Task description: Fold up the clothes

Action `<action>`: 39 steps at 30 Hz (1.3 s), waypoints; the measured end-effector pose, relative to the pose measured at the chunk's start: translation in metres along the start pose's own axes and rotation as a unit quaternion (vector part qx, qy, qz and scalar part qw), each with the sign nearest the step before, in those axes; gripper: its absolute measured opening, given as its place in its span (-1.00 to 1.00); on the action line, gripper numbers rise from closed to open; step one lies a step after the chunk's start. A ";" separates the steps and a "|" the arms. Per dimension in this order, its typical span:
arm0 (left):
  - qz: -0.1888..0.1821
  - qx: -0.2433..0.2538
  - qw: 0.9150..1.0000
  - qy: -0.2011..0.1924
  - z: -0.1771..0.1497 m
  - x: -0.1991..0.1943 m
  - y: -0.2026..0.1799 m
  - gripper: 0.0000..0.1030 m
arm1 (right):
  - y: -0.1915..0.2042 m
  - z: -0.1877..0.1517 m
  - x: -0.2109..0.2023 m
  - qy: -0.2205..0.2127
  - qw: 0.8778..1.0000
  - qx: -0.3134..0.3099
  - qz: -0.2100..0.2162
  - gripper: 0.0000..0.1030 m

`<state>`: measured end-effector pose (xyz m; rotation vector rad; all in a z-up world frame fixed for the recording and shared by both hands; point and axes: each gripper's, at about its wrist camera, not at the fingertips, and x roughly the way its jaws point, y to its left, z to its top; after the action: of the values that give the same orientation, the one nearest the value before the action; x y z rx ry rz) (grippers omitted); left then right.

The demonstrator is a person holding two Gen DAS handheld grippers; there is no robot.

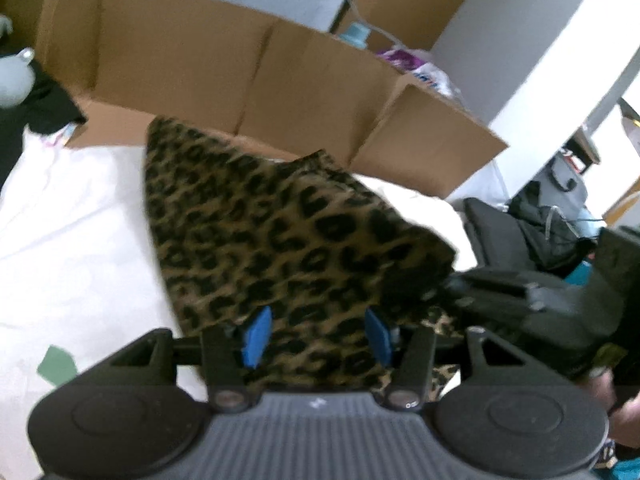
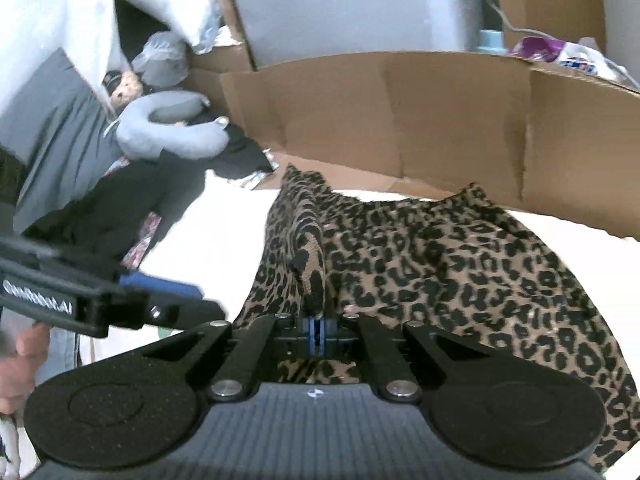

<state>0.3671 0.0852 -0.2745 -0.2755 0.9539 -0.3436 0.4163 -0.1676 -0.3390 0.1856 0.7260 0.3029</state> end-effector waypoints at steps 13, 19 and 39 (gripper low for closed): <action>0.032 -0.016 0.998 0.050 -0.026 0.016 0.022 0.08 | -0.055 0.000 -0.034 -0.014 0.997 0.050 -0.055 -1.00; 0.037 -0.007 0.997 0.062 -0.035 0.017 0.027 0.08 | -0.080 -0.007 -0.045 -0.016 0.994 0.073 -0.082 -1.00; 0.040 0.014 0.994 0.099 -0.055 0.013 0.064 0.09 | -0.193 -0.073 -0.048 0.007 0.962 0.242 -0.124 -1.00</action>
<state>0.3390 0.1337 -0.3385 -0.1793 1.1511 -0.3130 0.3725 -0.3607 -0.4148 0.5511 0.8197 -0.1176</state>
